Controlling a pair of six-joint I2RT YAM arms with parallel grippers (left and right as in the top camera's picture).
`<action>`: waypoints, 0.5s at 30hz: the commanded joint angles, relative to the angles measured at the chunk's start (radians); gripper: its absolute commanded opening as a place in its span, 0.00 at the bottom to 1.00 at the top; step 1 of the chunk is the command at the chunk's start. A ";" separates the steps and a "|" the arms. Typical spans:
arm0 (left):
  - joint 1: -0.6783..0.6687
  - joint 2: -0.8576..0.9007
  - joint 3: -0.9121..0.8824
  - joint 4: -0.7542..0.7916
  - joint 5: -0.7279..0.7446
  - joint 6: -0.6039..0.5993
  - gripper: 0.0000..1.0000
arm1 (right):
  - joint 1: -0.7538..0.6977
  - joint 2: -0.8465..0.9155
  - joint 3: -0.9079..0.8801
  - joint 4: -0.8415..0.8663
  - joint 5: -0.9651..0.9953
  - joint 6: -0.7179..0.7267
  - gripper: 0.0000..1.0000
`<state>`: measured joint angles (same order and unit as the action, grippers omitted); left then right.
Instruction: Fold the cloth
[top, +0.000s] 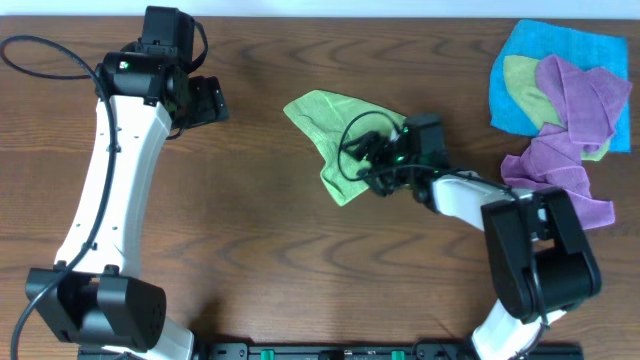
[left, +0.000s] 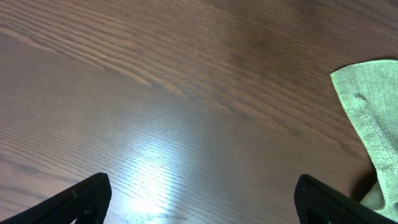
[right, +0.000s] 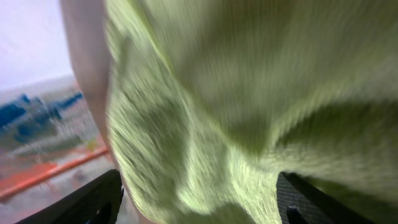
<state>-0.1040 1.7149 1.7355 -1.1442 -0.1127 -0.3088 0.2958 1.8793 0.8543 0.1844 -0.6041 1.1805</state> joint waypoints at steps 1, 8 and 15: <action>-0.001 0.004 -0.005 -0.004 -0.018 0.018 0.95 | 0.062 0.004 -0.006 -0.045 -0.036 0.019 0.86; -0.001 0.004 -0.005 -0.007 -0.022 0.034 0.95 | 0.138 -0.027 -0.006 -0.073 -0.054 0.020 0.99; -0.001 0.004 -0.005 -0.003 -0.022 0.044 0.95 | 0.145 -0.200 -0.006 -0.158 0.115 0.011 0.99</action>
<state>-0.1047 1.7149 1.7355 -1.1469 -0.1131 -0.2829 0.4366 1.7836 0.8528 0.0570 -0.6064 1.1919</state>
